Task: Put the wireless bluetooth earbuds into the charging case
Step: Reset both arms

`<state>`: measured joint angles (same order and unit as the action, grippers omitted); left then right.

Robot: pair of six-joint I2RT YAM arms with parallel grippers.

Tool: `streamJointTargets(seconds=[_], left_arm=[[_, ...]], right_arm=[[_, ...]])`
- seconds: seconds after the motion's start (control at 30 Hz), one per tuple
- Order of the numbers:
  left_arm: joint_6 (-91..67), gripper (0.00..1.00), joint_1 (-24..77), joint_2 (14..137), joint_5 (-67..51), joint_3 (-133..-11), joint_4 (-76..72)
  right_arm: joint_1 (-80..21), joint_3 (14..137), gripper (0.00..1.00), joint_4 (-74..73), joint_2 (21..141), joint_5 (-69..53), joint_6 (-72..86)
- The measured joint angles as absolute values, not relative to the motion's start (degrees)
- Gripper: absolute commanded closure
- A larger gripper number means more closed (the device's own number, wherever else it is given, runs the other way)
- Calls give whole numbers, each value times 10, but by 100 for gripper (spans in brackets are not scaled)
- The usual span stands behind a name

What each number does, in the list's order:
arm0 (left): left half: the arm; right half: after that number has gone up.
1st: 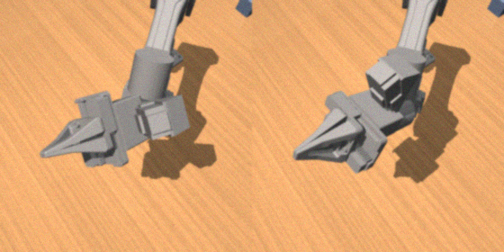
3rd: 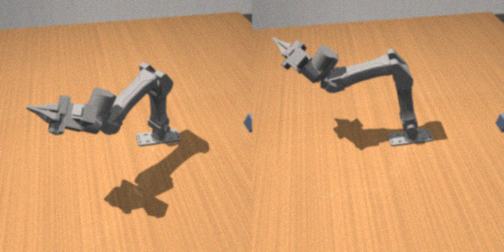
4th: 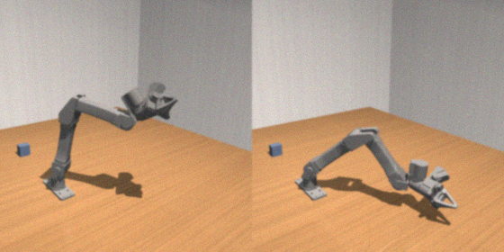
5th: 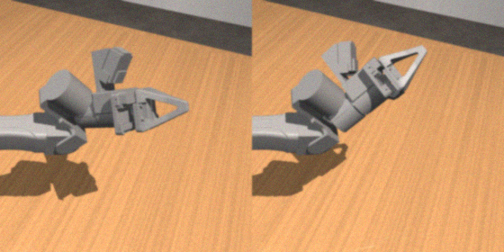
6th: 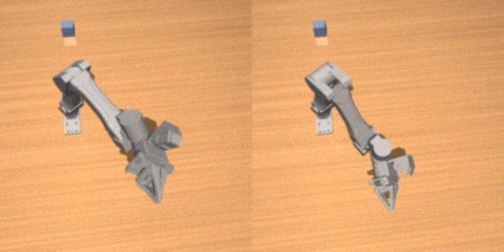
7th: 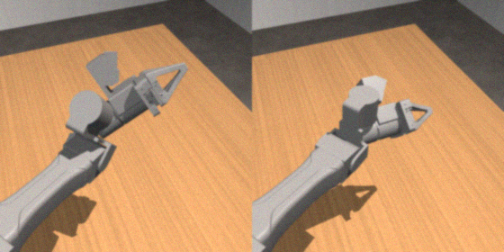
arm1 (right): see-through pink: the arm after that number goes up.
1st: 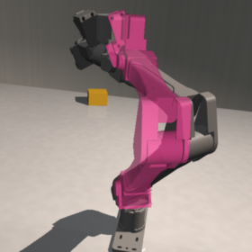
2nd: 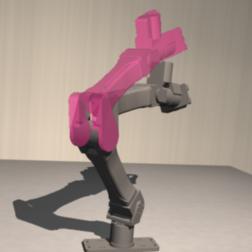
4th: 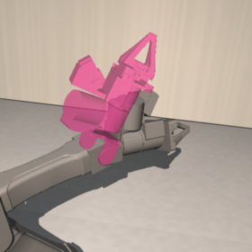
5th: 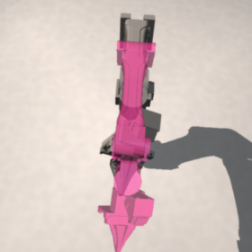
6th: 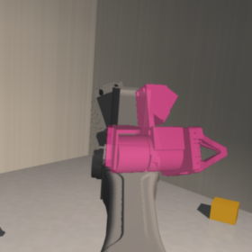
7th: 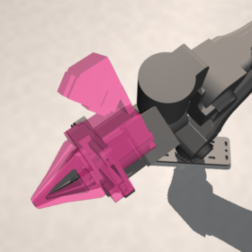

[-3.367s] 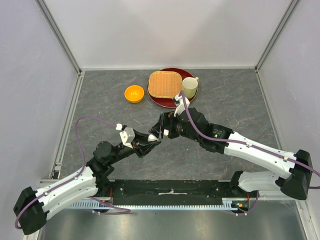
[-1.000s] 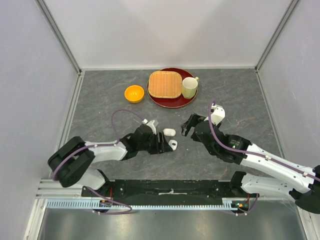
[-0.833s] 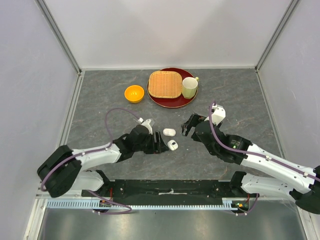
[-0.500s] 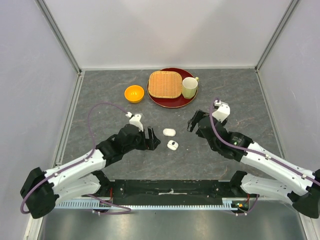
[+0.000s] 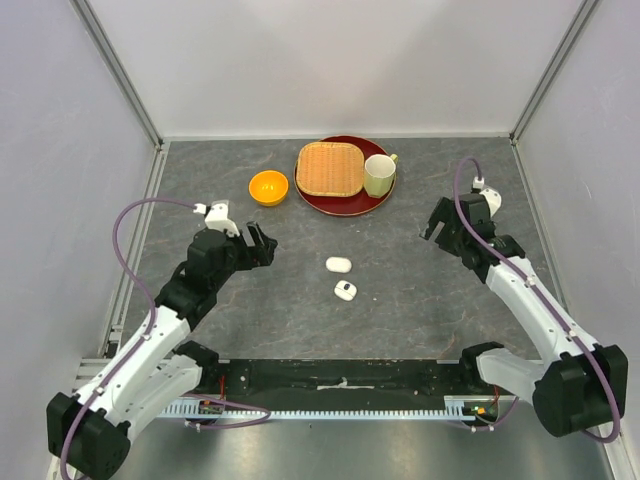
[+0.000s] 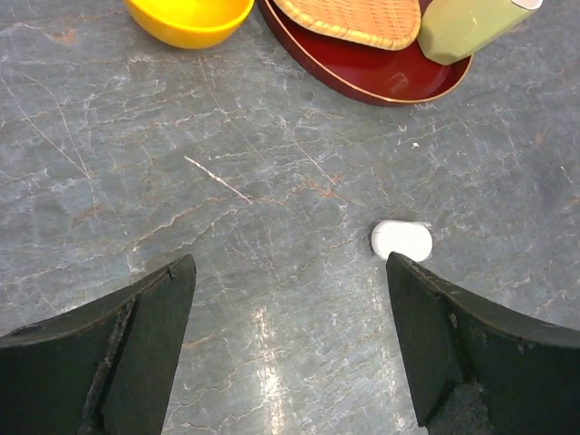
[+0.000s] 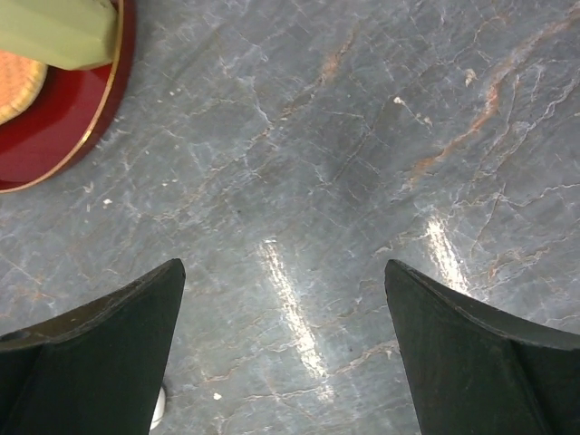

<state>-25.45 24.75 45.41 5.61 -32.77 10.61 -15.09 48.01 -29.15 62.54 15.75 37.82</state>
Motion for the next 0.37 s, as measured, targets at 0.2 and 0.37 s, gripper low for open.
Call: streamJointTargets(seconds=[0.2, 0.37], left_arm=[[-290, 8, 249, 438, 84, -316, 117], [-317, 7, 255, 434, 137, -317, 147]], right_arm=[[-134, 450, 2, -266, 650, 164, 358], [-134, 381, 2, -214, 613, 262, 361]])
